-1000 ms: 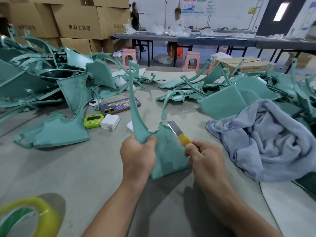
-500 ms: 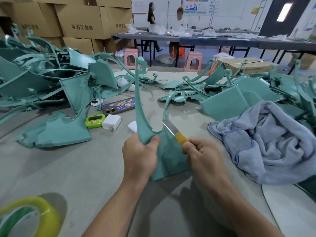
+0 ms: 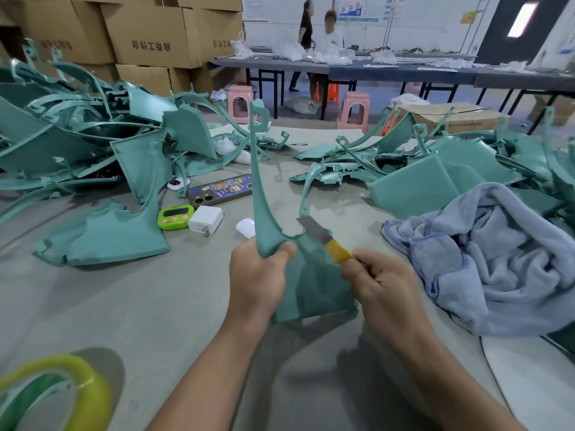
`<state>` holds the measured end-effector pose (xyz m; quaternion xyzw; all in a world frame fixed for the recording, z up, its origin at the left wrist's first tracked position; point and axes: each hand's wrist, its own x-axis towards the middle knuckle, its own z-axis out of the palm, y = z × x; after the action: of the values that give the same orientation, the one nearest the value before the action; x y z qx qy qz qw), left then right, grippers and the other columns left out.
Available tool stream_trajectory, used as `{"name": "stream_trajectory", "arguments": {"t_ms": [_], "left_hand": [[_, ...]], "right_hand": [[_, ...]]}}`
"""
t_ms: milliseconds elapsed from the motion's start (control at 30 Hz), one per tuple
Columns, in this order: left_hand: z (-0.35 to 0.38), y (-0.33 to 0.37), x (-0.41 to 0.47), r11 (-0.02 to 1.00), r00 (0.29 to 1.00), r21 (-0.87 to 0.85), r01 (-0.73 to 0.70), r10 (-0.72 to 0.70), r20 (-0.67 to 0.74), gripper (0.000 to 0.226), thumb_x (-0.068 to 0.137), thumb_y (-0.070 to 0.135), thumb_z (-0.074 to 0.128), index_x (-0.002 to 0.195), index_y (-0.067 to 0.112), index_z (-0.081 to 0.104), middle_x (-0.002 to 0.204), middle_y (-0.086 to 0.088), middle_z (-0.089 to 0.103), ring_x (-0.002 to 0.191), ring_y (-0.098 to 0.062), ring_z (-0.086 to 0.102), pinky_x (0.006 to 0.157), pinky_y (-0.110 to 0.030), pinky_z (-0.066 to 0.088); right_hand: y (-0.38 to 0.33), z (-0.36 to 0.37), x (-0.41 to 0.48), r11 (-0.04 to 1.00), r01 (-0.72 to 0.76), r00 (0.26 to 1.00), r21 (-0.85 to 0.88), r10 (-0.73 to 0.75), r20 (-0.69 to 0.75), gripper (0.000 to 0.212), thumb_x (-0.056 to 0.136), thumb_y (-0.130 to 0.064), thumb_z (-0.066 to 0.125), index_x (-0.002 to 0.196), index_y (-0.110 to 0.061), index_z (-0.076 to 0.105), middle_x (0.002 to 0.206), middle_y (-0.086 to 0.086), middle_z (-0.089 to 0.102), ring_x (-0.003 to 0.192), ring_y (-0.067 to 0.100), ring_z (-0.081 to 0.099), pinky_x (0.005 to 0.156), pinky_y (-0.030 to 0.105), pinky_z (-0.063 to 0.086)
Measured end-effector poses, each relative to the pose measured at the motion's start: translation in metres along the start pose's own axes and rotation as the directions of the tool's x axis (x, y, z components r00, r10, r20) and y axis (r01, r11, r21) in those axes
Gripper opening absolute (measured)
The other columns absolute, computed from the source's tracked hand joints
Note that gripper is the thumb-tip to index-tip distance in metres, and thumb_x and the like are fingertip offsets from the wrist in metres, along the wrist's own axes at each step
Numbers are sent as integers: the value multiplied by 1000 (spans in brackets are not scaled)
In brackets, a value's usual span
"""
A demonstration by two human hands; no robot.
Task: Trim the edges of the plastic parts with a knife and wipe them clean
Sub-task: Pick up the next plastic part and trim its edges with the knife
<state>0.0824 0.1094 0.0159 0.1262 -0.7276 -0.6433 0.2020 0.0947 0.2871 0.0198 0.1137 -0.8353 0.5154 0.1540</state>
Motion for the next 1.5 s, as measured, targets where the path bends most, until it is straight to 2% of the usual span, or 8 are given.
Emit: {"name": "stream_trajectory", "arguments": {"t_ms": [167,433,600,800,900,967,1333,1500], "left_hand": [[1,0,-4,998,998,-44,45,-43,47,37,73,37,64,75,1,61,71,-19,64,62,-20,57,63,-56,52],[-1,-1,-3,997,1000,80,-23,23,-7,41,73,41,60,70,0,57,57,-2,51,57,-19,48,54,-41,42],[1,-6,-1,995,1000,99,-19,21,-16,36,73,40,60,58,10,47,50,8,41,50,-16,39,49,-33,33],[1,-5,-1,991,999,126,-35,36,-6,42,71,41,59,64,1,51,52,5,45,52,-17,42,51,-34,35],[0,-4,-2,992,1000,126,-28,28,-3,42,72,41,59,66,0,53,54,2,47,54,-19,44,51,-34,37],[0,-4,-2,991,1000,136,-19,20,1,41,72,41,59,63,3,47,51,6,43,51,-16,40,49,-32,35],[2,1,-6,992,997,126,31,-39,60,44,70,41,59,72,-3,56,58,2,46,54,-17,41,50,-31,33],[-2,5,-8,987,976,89,137,-150,158,40,67,39,61,74,-1,65,62,-2,56,58,-16,49,54,-30,38]], "right_hand": [[1,0,0,1000,20,994,-6,-19,106,31,88,-29,55,68,-10,42,56,-9,33,54,7,30,49,29,24],[4,1,1,992,-4,996,-128,15,84,33,95,-18,61,69,-8,44,55,-7,34,53,7,30,51,33,25],[0,-1,-1,997,-53,999,-48,53,-4,32,84,-31,55,71,-3,48,56,-5,34,55,12,33,53,41,30],[3,-3,2,986,-76,996,-146,70,-47,31,88,-30,57,71,-6,48,54,-4,37,54,11,34,54,37,30],[1,0,-2,996,-83,995,-17,84,55,31,86,-28,59,70,-5,47,55,-7,32,54,11,31,53,35,25],[3,1,-3,991,-76,992,-108,86,90,29,92,-21,62,72,-5,49,53,-8,34,51,8,30,51,33,25],[5,-9,3,973,-145,986,-180,127,-108,28,93,-19,62,70,-6,55,55,0,47,52,11,39,54,37,34],[5,-7,-1,976,-133,989,-173,141,37,27,93,-16,63,70,-7,54,52,-2,41,50,9,35,50,33,29]]}}
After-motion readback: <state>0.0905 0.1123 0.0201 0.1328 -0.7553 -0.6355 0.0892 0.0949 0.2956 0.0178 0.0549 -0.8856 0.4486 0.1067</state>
